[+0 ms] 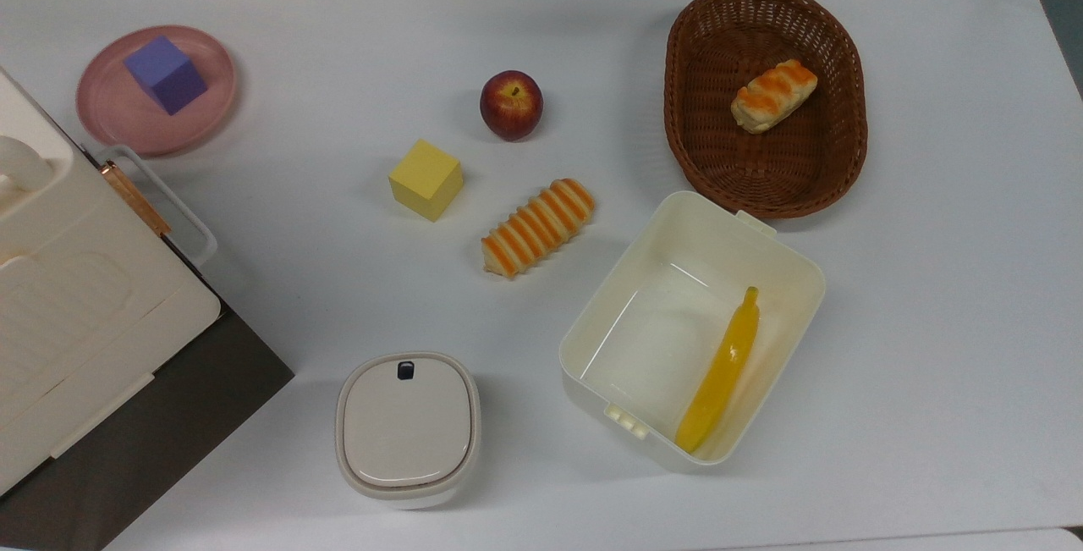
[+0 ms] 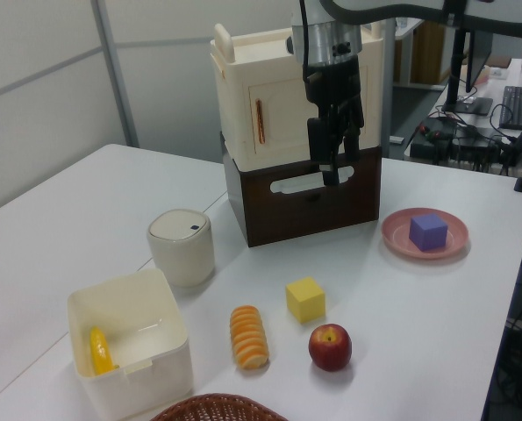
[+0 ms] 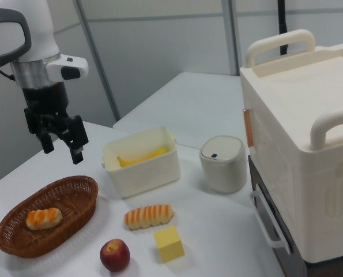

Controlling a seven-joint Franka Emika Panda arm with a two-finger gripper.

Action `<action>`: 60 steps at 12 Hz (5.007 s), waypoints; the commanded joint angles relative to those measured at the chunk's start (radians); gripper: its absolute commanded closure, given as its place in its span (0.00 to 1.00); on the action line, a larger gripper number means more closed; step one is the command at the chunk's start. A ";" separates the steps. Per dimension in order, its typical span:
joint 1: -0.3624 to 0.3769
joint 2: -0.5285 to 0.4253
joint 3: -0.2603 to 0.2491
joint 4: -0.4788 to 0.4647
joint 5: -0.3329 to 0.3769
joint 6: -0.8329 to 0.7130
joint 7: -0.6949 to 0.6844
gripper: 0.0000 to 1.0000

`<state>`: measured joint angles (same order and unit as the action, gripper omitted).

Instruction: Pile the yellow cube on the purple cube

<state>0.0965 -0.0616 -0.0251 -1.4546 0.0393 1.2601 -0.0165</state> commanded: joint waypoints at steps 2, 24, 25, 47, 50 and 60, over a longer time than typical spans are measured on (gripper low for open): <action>0.008 -0.035 -0.001 -0.047 0.022 0.036 0.023 0.00; 0.008 -0.035 -0.001 -0.047 0.022 0.036 0.024 0.00; 0.008 -0.035 -0.001 -0.047 0.022 0.035 0.024 0.00; 0.008 -0.032 0.001 0.022 0.014 -0.016 0.044 0.00; 0.003 -0.026 -0.010 0.106 0.013 -0.028 0.041 0.00; 0.003 -0.017 -0.010 0.157 0.010 -0.031 0.033 0.00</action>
<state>0.0941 -0.0805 -0.0287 -1.3303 0.0393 1.2312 0.0071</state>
